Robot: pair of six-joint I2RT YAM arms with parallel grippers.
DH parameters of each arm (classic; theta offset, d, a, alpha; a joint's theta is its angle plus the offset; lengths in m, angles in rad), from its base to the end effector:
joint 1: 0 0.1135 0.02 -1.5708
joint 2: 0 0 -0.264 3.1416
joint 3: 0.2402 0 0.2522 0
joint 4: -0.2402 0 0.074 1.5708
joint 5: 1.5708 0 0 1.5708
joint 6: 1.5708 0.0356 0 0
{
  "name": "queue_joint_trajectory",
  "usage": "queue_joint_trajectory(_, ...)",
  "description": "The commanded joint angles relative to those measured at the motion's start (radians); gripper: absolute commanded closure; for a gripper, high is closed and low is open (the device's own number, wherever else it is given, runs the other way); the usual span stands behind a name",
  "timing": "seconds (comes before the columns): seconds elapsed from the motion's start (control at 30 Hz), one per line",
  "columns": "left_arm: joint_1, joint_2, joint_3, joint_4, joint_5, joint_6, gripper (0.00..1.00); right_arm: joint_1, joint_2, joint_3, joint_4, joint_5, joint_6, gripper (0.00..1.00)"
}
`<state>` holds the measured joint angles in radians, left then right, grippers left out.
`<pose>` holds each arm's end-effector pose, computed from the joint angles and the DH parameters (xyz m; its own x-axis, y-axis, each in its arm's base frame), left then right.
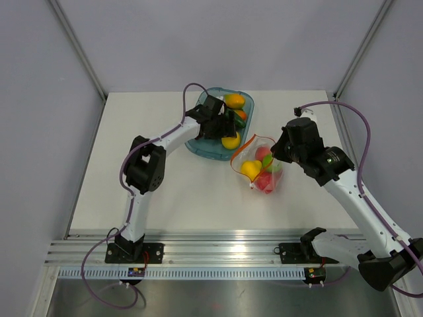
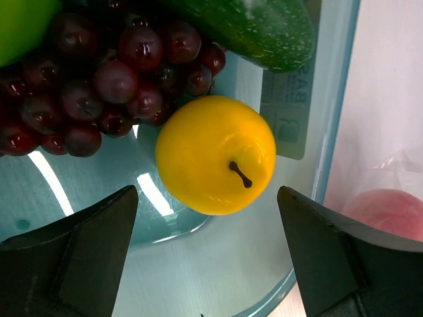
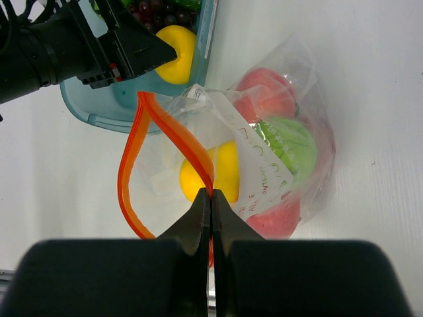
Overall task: Place the food in the zip-top bag and seal the zipper
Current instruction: Pick up the fake fruit from the bin.
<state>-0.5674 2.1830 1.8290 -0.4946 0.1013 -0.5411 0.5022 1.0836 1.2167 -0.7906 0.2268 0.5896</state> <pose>0.4152 -0.2689 0.2188 -0.8468 -0.0680 -0.5275 0.1807 0.8960 -0.4055 0.1943 0.0976 0.3723 -0.6193 0.2780 -0.7343 0.0377 0.9447 0.3259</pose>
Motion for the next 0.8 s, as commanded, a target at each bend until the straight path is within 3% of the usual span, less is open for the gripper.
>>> queue_joint_trajectory(0.0, -0.006, 0.021, 0.03, 0.07, -0.012, -0.034, 0.12, -0.001, -0.011, 0.023, 0.017, 0.025, -0.013, 0.99)
queue_joint_trajectory(0.27, -0.014, 0.037, 0.013, 0.099, 0.002, -0.04, 0.19, -0.001, -0.008, 0.026, 0.017, 0.025, -0.014, 0.99)
queue_joint_trajectory(0.63, -0.014, 0.08, 0.036, 0.093, 0.0, -0.034, 0.2, -0.001, 0.001, 0.027, 0.024, 0.014, -0.014, 1.0)
queue_joint_trajectory(0.77, -0.015, 0.058, 0.012, 0.093, -0.006, -0.031, 0.32, -0.001, 0.001, 0.027, 0.024, 0.014, -0.013, 0.99)
